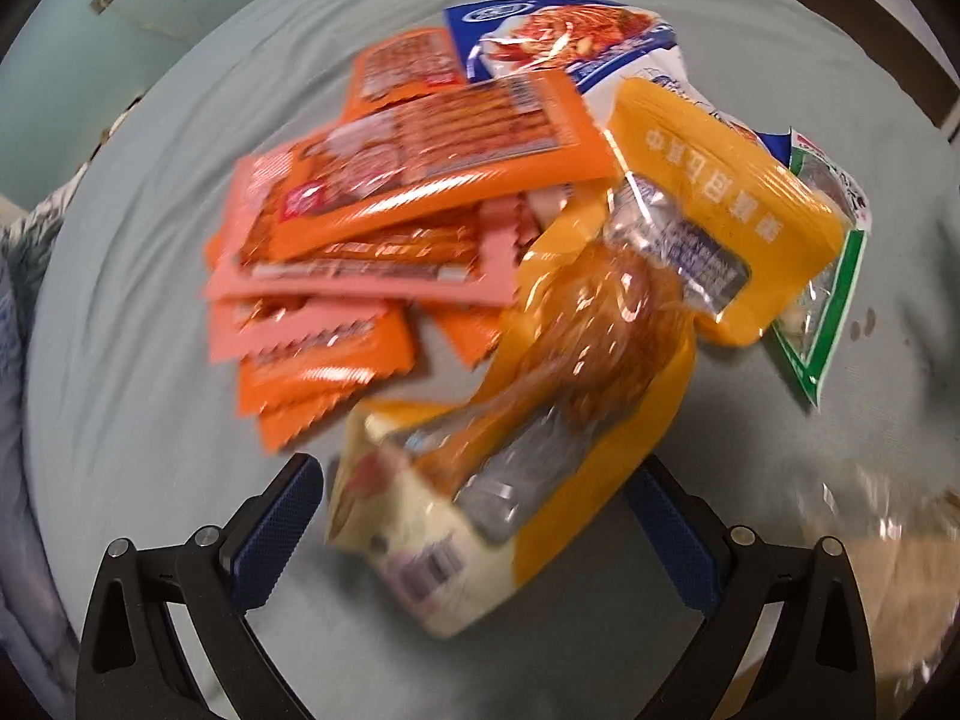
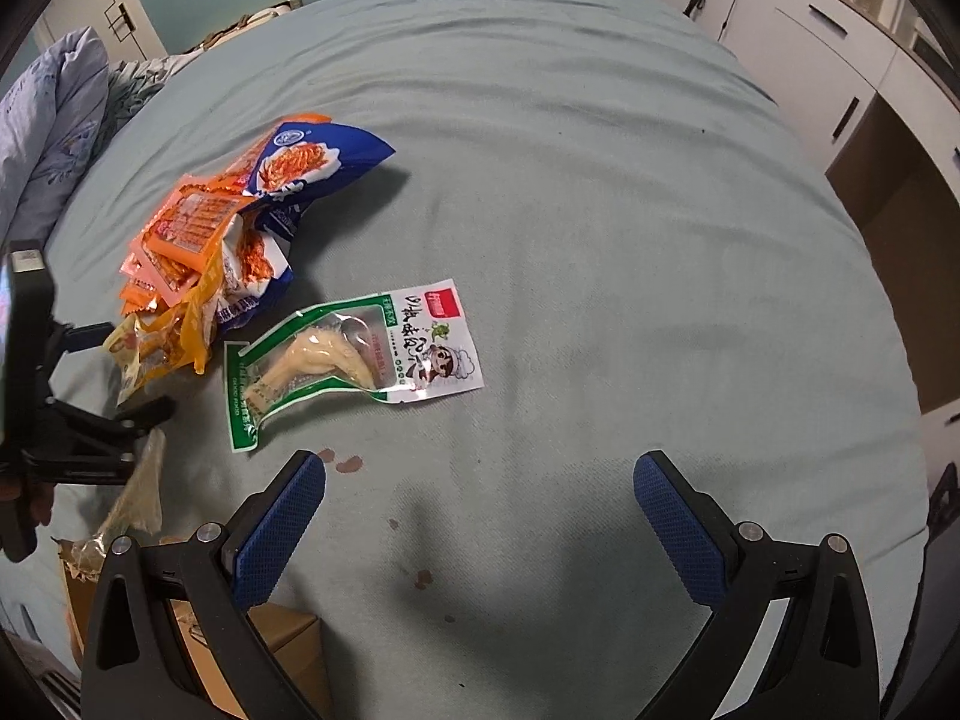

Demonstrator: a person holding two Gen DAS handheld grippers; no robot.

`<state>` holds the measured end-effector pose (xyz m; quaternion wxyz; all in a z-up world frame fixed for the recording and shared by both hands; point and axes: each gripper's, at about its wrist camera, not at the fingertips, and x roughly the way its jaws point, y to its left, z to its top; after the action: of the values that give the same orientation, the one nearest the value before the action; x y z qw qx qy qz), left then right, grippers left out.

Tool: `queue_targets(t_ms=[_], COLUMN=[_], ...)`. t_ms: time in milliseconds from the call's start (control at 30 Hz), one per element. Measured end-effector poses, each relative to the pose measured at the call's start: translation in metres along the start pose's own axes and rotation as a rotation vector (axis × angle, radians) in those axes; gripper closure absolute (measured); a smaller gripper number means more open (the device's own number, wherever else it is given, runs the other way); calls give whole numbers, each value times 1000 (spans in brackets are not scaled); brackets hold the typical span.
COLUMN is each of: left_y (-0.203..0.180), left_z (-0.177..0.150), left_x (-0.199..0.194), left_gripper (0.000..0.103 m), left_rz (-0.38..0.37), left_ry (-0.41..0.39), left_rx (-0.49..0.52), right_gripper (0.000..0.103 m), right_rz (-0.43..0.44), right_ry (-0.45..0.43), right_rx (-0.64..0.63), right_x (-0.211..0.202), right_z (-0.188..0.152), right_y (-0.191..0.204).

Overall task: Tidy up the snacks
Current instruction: 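Grasp the yellow-orange drumstick packet with the left gripper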

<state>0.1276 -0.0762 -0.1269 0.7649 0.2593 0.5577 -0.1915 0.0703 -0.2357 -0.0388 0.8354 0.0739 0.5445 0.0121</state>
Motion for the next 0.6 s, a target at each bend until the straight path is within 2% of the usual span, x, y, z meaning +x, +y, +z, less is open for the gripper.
queue_targets(t_ms=[67, 100, 167, 233, 267, 333, 367, 600], left_y=[4, 8, 13, 14, 14, 14, 15, 30], left_z=[4, 5, 8, 11, 13, 14, 15, 3], left_x=[3, 5, 6, 2, -1, -5, -6, -32], left_gripper=[1, 8, 14, 36, 42, 69, 74, 78], left_rz=[-38, -82, -106, -119, -124, -132, -139, -193], left_ry=[-1, 6, -5, -28, -37, -44, -46, -49], left_rx=[-30, -58, -87, -85, -79, -78, -82, -155], right_gripper=[0, 0, 0, 0, 0, 0, 0, 0], right_rz=[3, 3, -4, -15, -18, -20, -22, -47], right_ry=[12, 15, 20, 22, 23, 25, 26, 31], right_rx=[-6, -11, -29, -48, -57, -72, -78, -100], right_x=[3, 4, 7, 11, 13, 19, 21, 33], right_z=[0, 1, 3, 5, 7, 12, 14, 15], right_y=[0, 1, 4, 8, 11, 16, 18, 22])
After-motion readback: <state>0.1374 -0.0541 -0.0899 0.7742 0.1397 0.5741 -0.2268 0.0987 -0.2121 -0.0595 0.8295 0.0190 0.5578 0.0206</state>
